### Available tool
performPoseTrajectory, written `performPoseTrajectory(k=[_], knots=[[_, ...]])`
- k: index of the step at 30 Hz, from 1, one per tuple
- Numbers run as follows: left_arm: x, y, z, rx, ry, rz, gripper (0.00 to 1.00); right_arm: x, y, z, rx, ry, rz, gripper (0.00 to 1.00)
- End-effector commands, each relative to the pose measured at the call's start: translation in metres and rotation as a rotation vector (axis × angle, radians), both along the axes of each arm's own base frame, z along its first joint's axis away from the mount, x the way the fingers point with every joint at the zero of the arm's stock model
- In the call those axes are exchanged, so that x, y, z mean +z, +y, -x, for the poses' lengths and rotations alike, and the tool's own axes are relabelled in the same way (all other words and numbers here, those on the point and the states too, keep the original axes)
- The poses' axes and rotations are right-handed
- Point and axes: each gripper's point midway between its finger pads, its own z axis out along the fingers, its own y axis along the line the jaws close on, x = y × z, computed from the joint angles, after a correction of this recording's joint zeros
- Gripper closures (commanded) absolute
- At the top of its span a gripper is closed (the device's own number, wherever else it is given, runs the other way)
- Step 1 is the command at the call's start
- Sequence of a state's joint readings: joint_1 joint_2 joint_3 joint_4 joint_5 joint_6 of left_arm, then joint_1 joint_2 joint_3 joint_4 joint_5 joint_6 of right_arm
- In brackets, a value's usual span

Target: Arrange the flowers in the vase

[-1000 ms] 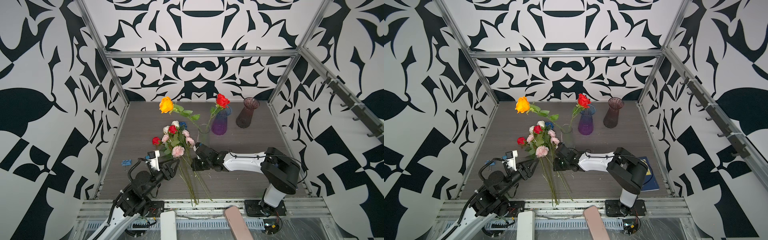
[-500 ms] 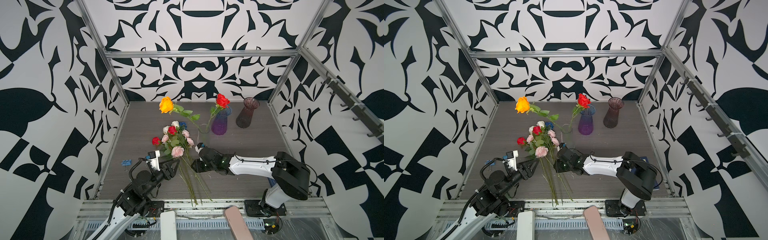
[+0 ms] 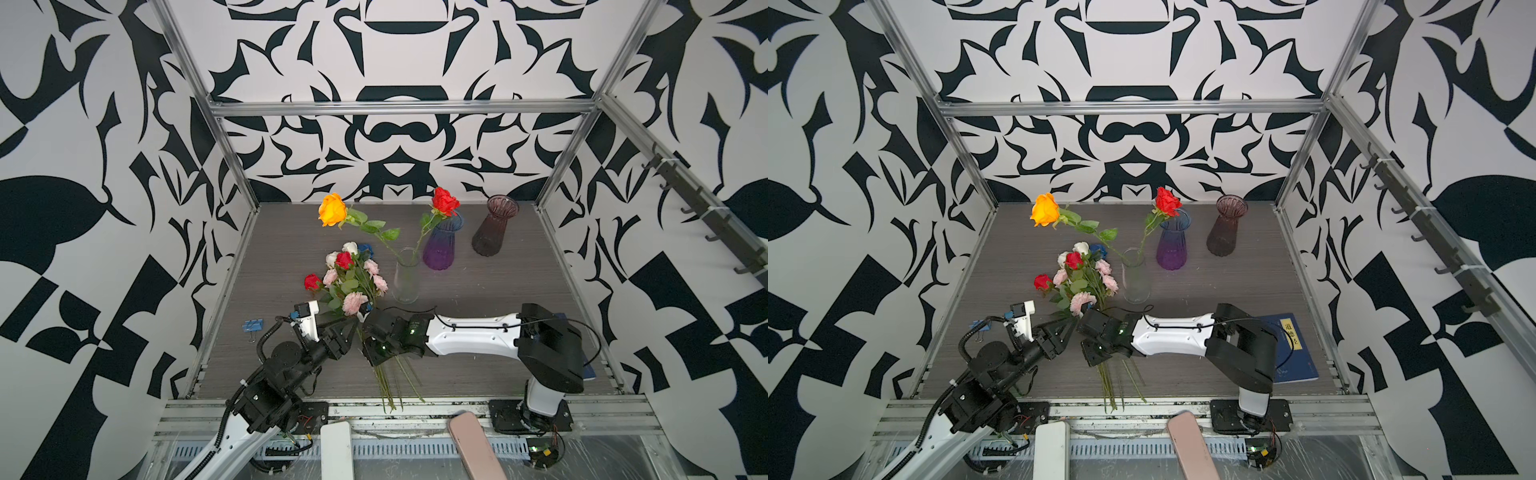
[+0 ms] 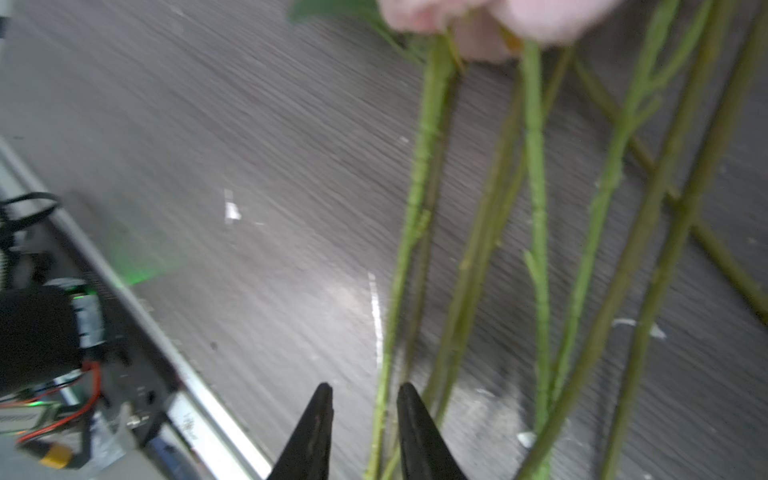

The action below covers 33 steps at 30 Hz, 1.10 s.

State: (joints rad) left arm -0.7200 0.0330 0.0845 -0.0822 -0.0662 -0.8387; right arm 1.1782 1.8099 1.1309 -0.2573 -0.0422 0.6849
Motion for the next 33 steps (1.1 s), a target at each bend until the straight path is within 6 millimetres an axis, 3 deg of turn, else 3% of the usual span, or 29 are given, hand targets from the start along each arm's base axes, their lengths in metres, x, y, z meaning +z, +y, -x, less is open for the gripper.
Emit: performPoseTrajectory(k=[1,7,16,19,25,31,32,33], knots=[[-0.005,0.005,-0.001,0.029,0.016,-0.002,0.35,0.004,0.0,-0.013,-0.034,0.026,0.008,0.7],[-0.007,0.006,-0.001,0.034,0.038,-0.005,0.35,-0.007,0.002,-0.038,-0.117,0.091,-0.029,0.7],[-0.006,0.008,0.001,0.03,0.042,-0.024,0.34,0.002,0.039,-0.069,-0.059,0.04,-0.126,0.69],[-0.007,0.007,0.0,0.034,0.041,-0.017,0.34,0.008,0.041,-0.073,-0.039,-0.012,-0.153,0.66],[-0.008,0.007,-0.001,0.036,0.037,-0.013,0.34,0.041,0.008,-0.069,-0.095,-0.149,-0.273,0.59],[-0.011,0.009,-0.003,0.053,0.04,-0.013,0.33,0.047,-0.02,-0.06,-0.117,-0.192,-0.288,0.58],[-0.011,0.009,-0.004,0.056,0.04,-0.012,0.36,0.047,-0.025,-0.058,-0.121,-0.198,-0.284,0.58],[-0.011,0.008,-0.005,0.056,0.039,-0.01,0.47,0.046,-0.031,-0.057,-0.129,-0.202,-0.278,0.58]])
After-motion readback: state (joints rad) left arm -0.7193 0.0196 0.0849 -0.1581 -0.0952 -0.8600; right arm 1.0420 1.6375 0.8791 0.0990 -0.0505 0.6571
